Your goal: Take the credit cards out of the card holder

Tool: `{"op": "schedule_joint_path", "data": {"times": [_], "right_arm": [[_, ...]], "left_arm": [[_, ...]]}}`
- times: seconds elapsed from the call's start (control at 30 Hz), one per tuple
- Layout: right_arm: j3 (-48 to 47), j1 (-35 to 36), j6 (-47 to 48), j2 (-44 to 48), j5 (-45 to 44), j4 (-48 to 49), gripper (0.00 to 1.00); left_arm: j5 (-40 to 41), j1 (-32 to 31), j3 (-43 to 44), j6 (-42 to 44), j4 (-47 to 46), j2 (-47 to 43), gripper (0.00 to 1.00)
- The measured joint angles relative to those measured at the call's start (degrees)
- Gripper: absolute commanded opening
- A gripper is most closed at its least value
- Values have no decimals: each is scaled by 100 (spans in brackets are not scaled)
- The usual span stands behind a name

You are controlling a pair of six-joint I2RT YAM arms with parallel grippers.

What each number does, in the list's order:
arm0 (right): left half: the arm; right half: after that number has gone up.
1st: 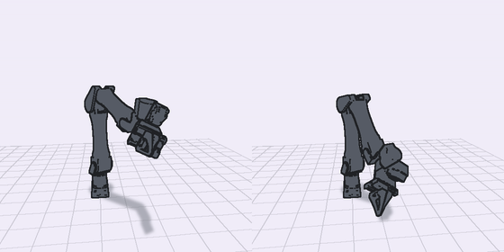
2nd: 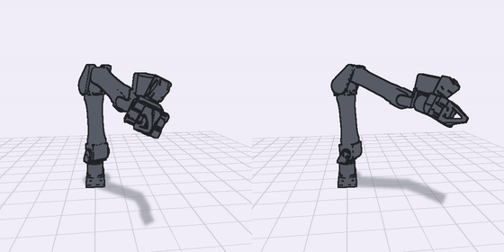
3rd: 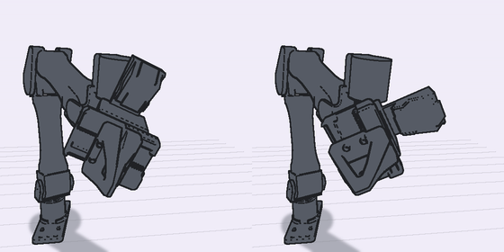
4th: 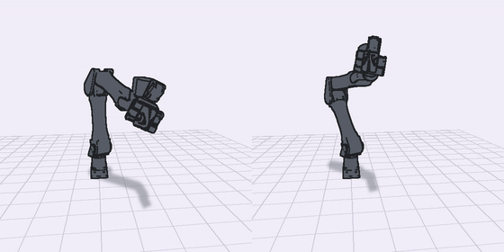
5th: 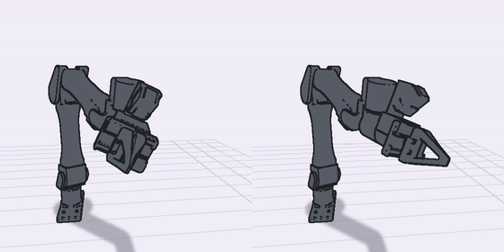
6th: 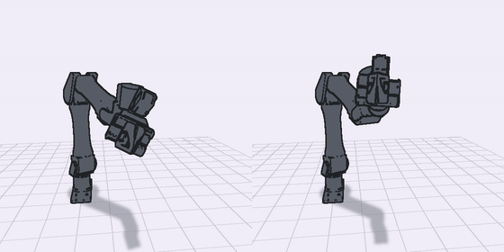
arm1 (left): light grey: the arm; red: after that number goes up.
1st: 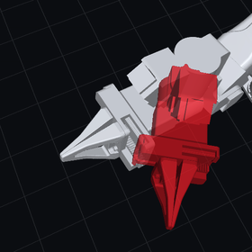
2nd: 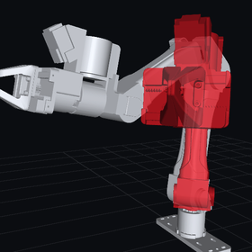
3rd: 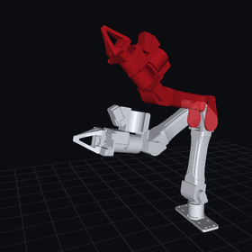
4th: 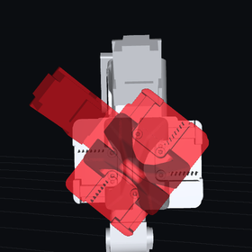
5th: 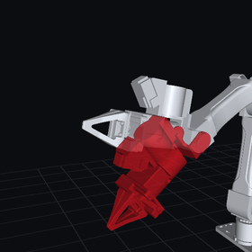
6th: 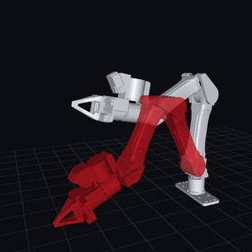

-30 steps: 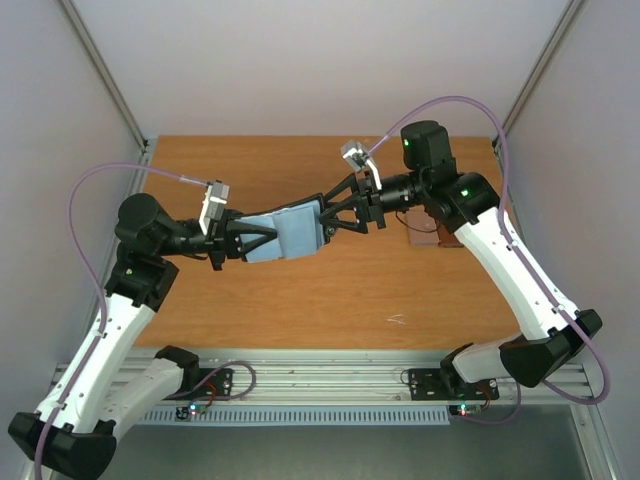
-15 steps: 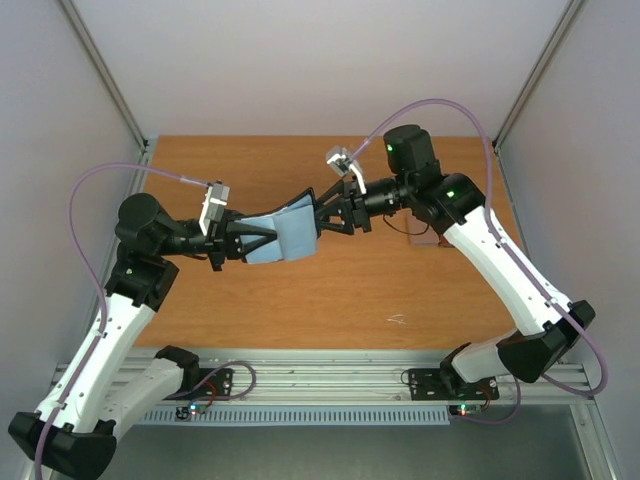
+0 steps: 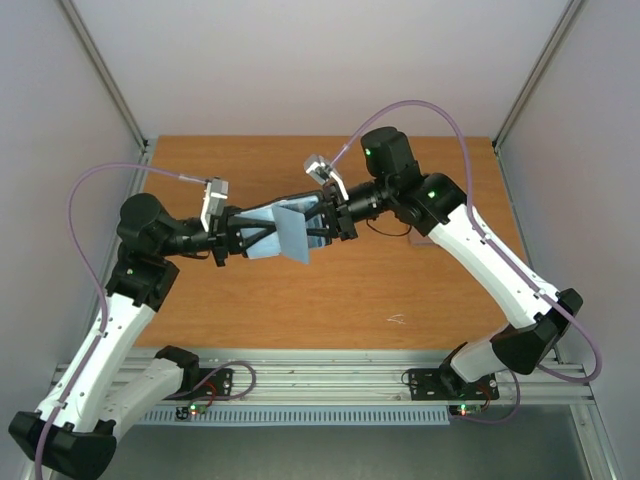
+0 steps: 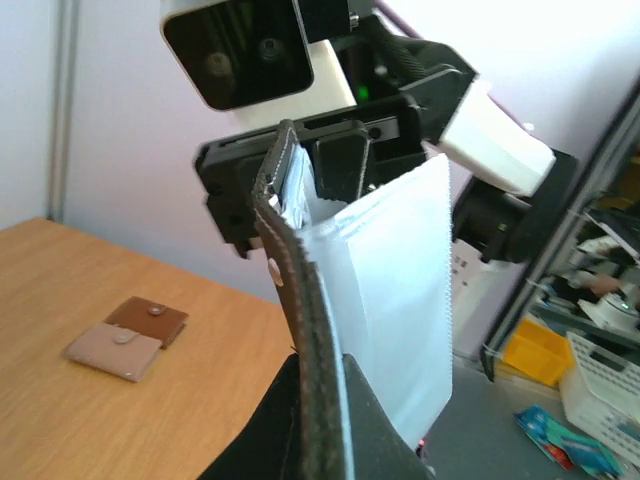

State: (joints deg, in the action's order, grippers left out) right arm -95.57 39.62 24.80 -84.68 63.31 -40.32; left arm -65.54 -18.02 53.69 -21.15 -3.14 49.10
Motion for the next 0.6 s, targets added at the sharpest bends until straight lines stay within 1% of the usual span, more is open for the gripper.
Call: {"op": "schedule_joint_path", "data": {"times": [0.03, 0.1, 0.13, 0.17, 0.2, 0.27, 0.33, 0.4, 0.47, 0.53, 0.6], "right_arm": [[-15, 9, -35, 4, -46, 7, 1], [-22, -2, -96, 4, -236, 4, 1], [-33, -2, -120, 4, -393, -15, 1], [-57, 7, -142, 4, -573, -70, 1], [-101, 26, -173, 4, -868, -179, 1], [-219, 37, -264, 0, -1646, -435, 1], [-485, 68, -415, -70, -2761, -879, 1], [-1019, 85, -634, -293, -4164, -1510, 1], [-1495, 85, -811, -577, -5455, -2068, 1], [-1720, 79, -907, -791, -6336, -2463, 1], [-1786, 85, -957, -975, -6929, -2806, 1]], "left_arm": [[118, 2, -17, 0, 37, 0, 8], [415, 4, -26, 15, 160, -2, 34], [636, 4, -26, 68, 258, -4, 43], [885, 2, -26, 116, 376, -4, 50], [1167, 2, -28, 190, 522, -2, 54], [1886, 4, -31, 343, 872, -2, 58], [2533, 4, -31, 584, 1211, -2, 59], [3119, 7, -31, 835, 1543, -2, 59], [3445, 7, -31, 1038, 1764, -2, 58], [3558, 7, -48, 1172, 1875, -4, 58], [3510, 7, -92, 1207, 1878, -7, 59]]}}
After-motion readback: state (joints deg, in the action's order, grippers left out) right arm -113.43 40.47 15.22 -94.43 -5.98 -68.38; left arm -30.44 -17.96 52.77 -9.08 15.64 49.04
